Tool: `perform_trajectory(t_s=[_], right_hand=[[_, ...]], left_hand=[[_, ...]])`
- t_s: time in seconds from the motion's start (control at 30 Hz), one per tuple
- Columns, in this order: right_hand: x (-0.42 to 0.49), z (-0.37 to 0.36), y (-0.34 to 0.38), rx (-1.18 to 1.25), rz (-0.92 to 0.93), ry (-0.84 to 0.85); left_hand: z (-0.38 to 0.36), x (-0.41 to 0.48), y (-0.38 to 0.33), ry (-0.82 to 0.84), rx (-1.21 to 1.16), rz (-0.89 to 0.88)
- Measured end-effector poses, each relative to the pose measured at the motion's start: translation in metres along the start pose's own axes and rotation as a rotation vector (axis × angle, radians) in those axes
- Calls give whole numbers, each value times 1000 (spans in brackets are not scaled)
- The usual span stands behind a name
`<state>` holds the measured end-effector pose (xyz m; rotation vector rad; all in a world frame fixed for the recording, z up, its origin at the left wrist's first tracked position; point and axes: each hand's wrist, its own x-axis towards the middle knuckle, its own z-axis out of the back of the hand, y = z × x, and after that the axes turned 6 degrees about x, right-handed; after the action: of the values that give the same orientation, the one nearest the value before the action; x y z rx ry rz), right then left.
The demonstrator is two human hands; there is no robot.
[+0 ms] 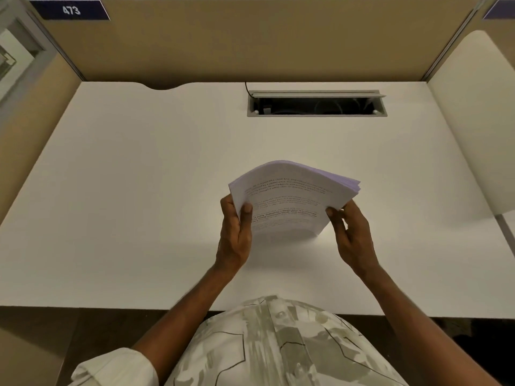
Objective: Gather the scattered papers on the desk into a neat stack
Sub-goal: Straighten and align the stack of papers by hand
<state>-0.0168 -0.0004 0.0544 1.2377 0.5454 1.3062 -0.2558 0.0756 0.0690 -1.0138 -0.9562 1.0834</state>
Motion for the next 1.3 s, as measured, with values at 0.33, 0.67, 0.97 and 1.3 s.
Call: perform_trajectory(t_s=[0.33, 0.67, 0.97, 1.3], right_hand=[[3, 1, -3, -35, -27, 12], [-4, 1, -17, -73, -45, 4], [-6, 6, -22, -97, -53, -93], [-11, -4, -29, -161, -47, -86]], left_hand=[[25, -23, 25, 19, 248, -135], [57, -7, 27, 7, 237, -200], [50, 10, 15, -42, 116, -127], [40, 16, 30, -53, 115, -62]])
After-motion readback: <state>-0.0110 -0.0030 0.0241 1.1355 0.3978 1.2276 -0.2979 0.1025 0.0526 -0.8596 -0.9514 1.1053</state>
